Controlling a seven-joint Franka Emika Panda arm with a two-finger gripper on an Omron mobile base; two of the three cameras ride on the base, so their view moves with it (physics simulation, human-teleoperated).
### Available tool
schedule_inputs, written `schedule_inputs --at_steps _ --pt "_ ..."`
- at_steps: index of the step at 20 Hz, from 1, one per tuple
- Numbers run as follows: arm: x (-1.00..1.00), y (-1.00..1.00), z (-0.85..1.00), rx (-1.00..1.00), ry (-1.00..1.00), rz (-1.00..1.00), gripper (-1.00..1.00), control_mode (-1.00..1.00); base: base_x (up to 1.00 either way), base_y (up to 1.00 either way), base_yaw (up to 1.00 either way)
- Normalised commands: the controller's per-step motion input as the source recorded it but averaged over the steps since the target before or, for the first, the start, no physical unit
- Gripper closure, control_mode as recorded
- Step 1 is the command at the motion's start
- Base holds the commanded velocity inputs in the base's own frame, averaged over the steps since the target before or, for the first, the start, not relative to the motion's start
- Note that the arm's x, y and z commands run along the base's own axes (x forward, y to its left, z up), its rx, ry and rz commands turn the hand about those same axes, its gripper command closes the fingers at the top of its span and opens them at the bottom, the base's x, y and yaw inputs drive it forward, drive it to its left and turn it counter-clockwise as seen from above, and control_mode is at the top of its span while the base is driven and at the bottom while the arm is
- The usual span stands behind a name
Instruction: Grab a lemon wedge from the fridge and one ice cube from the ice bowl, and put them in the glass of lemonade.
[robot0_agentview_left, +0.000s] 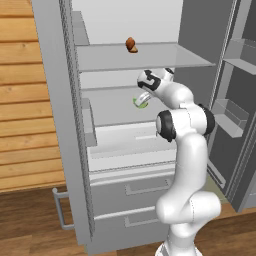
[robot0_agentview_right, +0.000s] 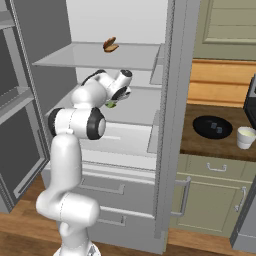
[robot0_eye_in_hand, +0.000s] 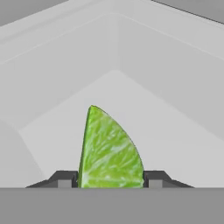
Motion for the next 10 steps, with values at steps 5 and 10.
schedule_inputs --at_steps 5,10 --pt "-0.01 0.00 0.00 0.00 0.00 0.00 1.00 -1.00 0.00 0.00 0.00" --pt "-0.67 0.00 0.01 0.00 -0.05 -0.01 1.00 -1.00 0.00 0.00 0.00"
